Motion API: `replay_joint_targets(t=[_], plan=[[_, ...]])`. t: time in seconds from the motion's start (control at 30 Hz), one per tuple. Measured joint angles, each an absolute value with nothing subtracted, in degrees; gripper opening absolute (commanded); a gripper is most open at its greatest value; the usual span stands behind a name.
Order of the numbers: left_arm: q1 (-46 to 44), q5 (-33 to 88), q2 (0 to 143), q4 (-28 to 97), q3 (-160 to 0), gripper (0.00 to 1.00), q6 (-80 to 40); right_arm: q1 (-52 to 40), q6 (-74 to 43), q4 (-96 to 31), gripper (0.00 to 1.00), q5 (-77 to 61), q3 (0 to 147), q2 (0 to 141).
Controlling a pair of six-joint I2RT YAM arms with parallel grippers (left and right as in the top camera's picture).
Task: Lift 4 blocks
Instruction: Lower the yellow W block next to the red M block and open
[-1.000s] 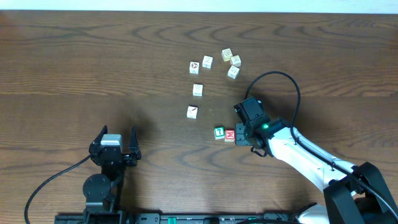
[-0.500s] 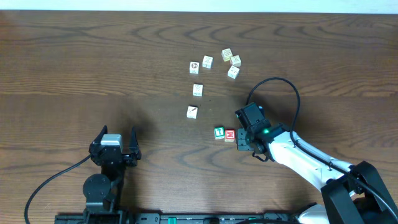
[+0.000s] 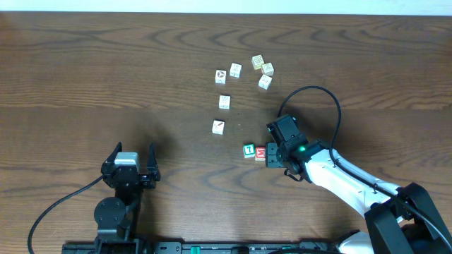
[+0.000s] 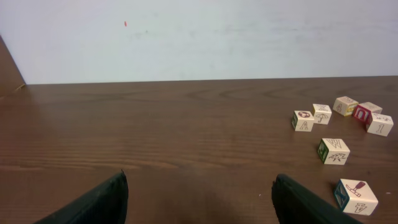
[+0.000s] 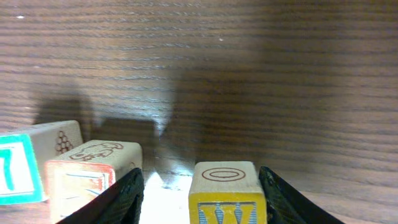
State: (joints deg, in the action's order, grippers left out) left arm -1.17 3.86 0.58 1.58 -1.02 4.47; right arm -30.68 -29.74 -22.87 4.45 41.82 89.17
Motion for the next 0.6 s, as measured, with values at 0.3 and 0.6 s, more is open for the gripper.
replay_joint_targets(t=[0.3, 0.6], plan=[[-1.17, 3.86, 0.58, 1.58, -1.02, 0.74, 4.47, -30.68, -28.71, -22.22, 0.64, 3.99, 41.82, 89.17], [-1.17, 3.86, 0.58, 1.58, -1.02, 0.75, 4.47, -30.68, -26.5, -22.22, 0.72, 3.81, 44.31, 89.17]])
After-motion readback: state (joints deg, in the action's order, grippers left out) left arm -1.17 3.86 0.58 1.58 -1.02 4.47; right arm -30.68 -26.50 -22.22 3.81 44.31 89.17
